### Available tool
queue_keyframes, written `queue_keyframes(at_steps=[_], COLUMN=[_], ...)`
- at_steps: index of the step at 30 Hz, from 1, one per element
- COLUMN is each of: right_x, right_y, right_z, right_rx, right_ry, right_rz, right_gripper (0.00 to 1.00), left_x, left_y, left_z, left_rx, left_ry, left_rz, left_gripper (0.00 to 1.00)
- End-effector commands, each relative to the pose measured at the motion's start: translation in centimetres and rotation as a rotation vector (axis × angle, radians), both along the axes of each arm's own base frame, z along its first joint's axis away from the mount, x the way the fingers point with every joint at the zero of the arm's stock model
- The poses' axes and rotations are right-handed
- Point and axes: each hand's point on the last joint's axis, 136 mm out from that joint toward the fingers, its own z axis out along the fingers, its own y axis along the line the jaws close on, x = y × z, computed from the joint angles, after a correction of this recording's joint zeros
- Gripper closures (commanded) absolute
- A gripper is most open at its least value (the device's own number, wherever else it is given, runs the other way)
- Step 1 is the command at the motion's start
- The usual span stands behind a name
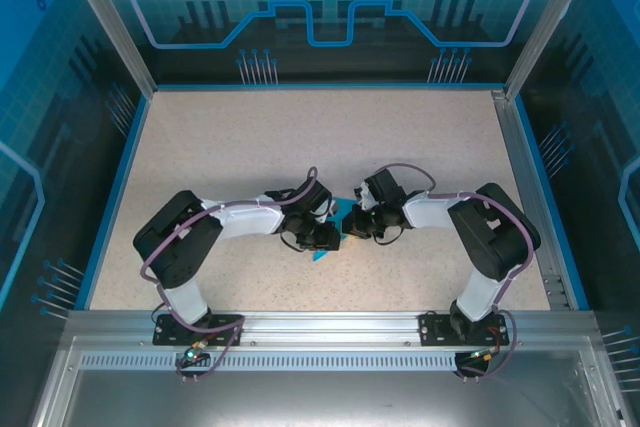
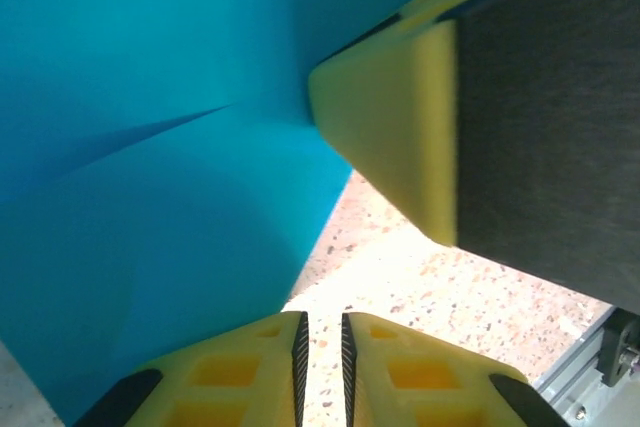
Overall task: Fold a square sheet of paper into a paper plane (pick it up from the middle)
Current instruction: Third fold the triangle at the center of the table.
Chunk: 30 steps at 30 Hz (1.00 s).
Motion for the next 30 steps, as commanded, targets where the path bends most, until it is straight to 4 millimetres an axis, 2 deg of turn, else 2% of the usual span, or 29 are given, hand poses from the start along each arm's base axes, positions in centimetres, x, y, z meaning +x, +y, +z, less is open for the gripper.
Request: queue_keyframes(at_steps=[1,16,27,30], right_x=[-1.5,-1.7,-1.8,-1.7], right_y=[-2.5,-3.2,-3.6,-3.6], right_z=[-3.2,-3.4,-3.6,-3.6], right_rx=[-0.157,-0.2,-0.227,-0.23], right_ry=[0.062,0.066,0.067,0.067], right_rz=[-0.016,-0.011,-0.01,-0.009], right_gripper=[0.92,0.92,0.92,0.92], left_x=[-0.7,-2.4,-3.3,-3.7], left_y=[1.5,2.1,2.4,2.8], left_z=[-1.5,-2.5,-1.8,-2.0], left_rx=[0.066,0.041,-0.089,-0.073], left_ry=[0.028,0.102,0.224,0.245], left_rz=[0.004,0.022,0.105,0.111], left_gripper=[0.81,0.81,0.78,0.78])
